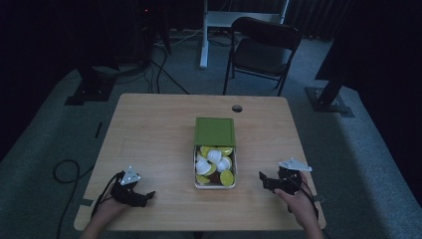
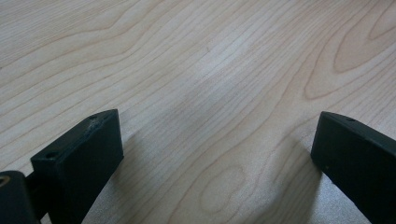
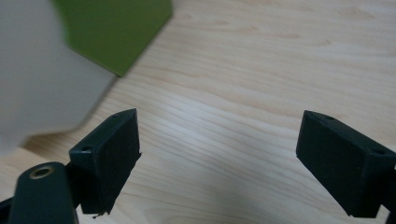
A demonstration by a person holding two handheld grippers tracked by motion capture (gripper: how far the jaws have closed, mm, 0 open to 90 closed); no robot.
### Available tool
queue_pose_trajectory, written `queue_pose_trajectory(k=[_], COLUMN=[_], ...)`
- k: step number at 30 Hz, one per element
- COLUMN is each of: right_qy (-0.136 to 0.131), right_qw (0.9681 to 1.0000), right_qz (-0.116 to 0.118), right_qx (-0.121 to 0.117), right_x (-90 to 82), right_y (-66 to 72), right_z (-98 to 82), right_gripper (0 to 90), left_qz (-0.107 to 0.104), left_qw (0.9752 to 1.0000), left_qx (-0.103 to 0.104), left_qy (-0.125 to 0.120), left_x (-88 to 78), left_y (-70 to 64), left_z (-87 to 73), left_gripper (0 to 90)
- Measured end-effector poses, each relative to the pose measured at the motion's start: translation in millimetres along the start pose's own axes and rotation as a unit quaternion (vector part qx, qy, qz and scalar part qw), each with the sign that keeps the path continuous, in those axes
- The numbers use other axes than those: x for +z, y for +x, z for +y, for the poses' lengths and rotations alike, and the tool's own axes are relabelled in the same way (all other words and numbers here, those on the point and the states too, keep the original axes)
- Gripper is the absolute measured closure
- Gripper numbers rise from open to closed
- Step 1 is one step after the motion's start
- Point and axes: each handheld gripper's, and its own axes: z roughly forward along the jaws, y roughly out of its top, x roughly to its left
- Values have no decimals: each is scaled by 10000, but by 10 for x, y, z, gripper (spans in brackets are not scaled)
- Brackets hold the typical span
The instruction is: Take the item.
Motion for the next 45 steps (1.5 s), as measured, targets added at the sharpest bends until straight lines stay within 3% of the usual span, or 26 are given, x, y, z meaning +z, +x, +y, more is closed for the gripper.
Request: queue_pose_trajectory(k=[10, 21, 35, 37, 45], right_qy=[-279, -592, -717, -737, -717], right_qw=[9988, 9937, 9872, 9865, 9866], right_qz=[378, 843, 1187, 1238, 1236], right_qx=[-143, -452, -781, -783, -794], right_x=[-167, -290, -222, -204, -102], right_y=[208, 529, 878, 926, 1100], right_z=[258, 506, 681, 693, 750], right_gripper=[137, 156, 159, 216, 291], left_qz=[0, -1, -1, -1, 9], left_qw=[10000, 10000, 10000, 10000, 10000], left_qx=[-10, -2, -3, -1, -16], left_qy=[-7, -2, -4, -4, -10], left_x=[1, 1, 1, 1, 1], left_y=[-1, -1, -1, -1, -4], left_z=[0, 0, -1, -1, -1], left_gripper=[22, 22, 22, 23, 23])
